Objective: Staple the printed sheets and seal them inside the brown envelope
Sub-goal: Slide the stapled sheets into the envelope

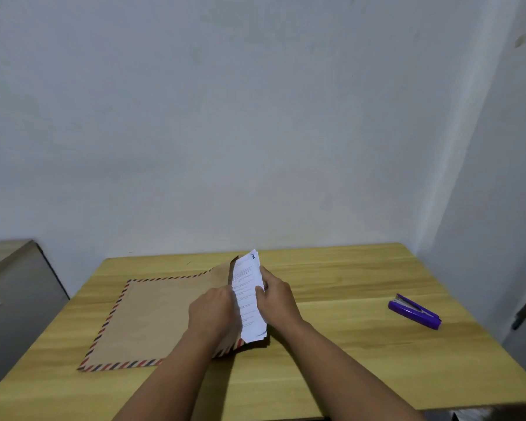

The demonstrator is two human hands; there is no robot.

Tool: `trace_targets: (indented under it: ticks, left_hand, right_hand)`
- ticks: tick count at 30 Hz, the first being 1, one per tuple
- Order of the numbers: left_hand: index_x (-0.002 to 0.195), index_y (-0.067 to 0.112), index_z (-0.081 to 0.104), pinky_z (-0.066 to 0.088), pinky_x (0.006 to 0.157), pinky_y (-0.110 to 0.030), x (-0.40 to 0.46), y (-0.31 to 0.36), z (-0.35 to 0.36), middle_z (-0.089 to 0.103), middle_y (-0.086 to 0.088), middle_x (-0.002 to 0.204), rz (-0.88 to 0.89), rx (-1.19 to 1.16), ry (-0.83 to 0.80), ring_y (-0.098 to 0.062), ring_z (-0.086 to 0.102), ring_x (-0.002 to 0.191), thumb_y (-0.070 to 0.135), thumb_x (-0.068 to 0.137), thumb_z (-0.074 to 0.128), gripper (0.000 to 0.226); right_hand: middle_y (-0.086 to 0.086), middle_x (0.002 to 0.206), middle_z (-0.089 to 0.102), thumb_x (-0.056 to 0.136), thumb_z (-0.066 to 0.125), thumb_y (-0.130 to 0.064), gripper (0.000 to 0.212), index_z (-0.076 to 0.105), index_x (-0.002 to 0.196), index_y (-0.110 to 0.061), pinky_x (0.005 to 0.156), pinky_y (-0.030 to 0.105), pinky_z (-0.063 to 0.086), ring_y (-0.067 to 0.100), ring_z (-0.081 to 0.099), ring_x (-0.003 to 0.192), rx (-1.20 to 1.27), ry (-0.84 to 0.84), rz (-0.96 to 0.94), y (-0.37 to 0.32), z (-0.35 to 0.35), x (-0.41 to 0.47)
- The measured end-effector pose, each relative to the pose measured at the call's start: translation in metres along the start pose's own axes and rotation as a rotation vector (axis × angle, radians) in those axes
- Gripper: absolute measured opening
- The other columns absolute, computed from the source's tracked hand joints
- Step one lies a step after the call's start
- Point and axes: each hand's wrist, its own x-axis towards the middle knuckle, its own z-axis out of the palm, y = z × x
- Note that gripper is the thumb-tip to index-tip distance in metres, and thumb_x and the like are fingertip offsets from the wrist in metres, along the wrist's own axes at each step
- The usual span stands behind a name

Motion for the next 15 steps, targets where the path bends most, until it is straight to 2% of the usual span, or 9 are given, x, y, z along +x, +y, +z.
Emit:
trace_targets:
  ticks: [2, 3, 6, 8, 10, 11, 13, 15]
  left_hand:
    - [0.092, 0.027, 0.056, 0.052, 0.062, -0.032, 0.0, -0.001, 0.002, 0.059, 0.007, 0.079, 0.018, -0.002, 0.012, -0.023, 0.062, 0.075, 0.027, 0.076, 0.057, 0.016]
    - [0.094, 0.027, 0.056, 0.053, 0.064, -0.033, 0.0, 0.0, 0.004, 0.058, 0.007, 0.079, 0.032, -0.014, 0.021, -0.023, 0.062, 0.076, 0.028, 0.079, 0.056, 0.015]
    - [0.103, 0.027, 0.059, 0.049, 0.065, -0.033, 0.0, 0.007, 0.007, 0.062, 0.004, 0.085, 0.074, -0.044, 0.042, -0.023, 0.059, 0.078, 0.03, 0.09, 0.051, 0.016]
    - [0.105, 0.025, 0.06, 0.048, 0.065, -0.033, -0.001, 0.011, 0.009, 0.068, 0.001, 0.094, 0.085, -0.054, 0.052, -0.023, 0.059, 0.08, 0.03, 0.095, 0.047, 0.017]
    - [0.104, 0.023, 0.06, 0.051, 0.068, -0.034, -0.001, 0.01, 0.01, 0.069, -0.001, 0.098, 0.078, -0.056, 0.048, -0.025, 0.062, 0.084, 0.031, 0.095, 0.047, 0.018]
    - [0.105, 0.022, 0.061, 0.051, 0.068, -0.035, -0.001, 0.007, 0.01, 0.07, -0.002, 0.099, 0.072, -0.052, 0.041, -0.027, 0.064, 0.087, 0.031, 0.095, 0.047, 0.019]
    - [0.107, 0.023, 0.062, 0.051, 0.067, -0.035, -0.001, 0.002, 0.012, 0.07, -0.003, 0.098, 0.062, -0.056, 0.051, -0.027, 0.065, 0.088, 0.03, 0.096, 0.046, 0.021]
    - [0.109, 0.024, 0.063, 0.054, 0.067, -0.036, -0.002, 0.002, 0.014, 0.07, -0.002, 0.095, 0.066, -0.069, 0.078, -0.025, 0.065, 0.084, 0.03, 0.096, 0.046, 0.022]
  right_hand:
    - [-0.008, 0.066, 0.054, 0.094, 0.043, -0.01, 0.04, 0.066, 0.121, -0.029, 0.057, 0.029, 0.038, 0.011, 0.045, 0.06, -0.005, 0.019, 0.009, 0.007, -0.002, -0.001]
    - [-0.008, 0.066, 0.054, 0.093, 0.043, -0.008, 0.042, 0.067, 0.121, -0.027, 0.056, 0.028, 0.037, 0.011, 0.045, 0.06, -0.003, 0.024, 0.018, 0.009, -0.003, 0.0]
    - [-0.008, 0.078, 0.064, 0.095, 0.046, -0.008, 0.05, 0.065, 0.138, -0.024, 0.059, 0.023, 0.04, 0.009, 0.051, 0.067, -0.013, -0.011, 0.067, 0.009, 0.0, 0.002]
    - [-0.008, 0.08, 0.063, 0.095, 0.047, -0.007, 0.048, 0.067, 0.136, -0.023, 0.058, 0.022, 0.04, 0.005, 0.049, 0.064, 0.017, -0.059, 0.068, 0.004, 0.007, 0.003]
    - [-0.01, 0.081, 0.062, 0.095, 0.048, -0.005, 0.041, 0.072, 0.122, -0.025, 0.061, 0.023, 0.042, 0.002, 0.047, 0.061, 0.057, -0.097, 0.068, 0.002, 0.013, 0.003]
    - [-0.007, 0.08, 0.066, 0.093, 0.047, -0.004, 0.036, 0.071, 0.107, -0.027, 0.062, 0.023, 0.046, 0.005, 0.052, 0.06, 0.079, -0.119, 0.074, 0.003, 0.016, 0.003]
    - [0.006, 0.089, 0.075, 0.092, 0.046, -0.002, 0.042, 0.075, 0.117, -0.018, 0.057, 0.029, 0.057, 0.019, 0.069, 0.061, 0.148, -0.169, 0.143, 0.005, 0.017, 0.002]
    - [0.012, 0.085, 0.073, 0.096, 0.045, 0.001, 0.047, 0.069, 0.134, -0.014, 0.054, 0.034, 0.061, 0.023, 0.07, 0.06, 0.199, -0.239, 0.193, 0.005, 0.016, 0.002]
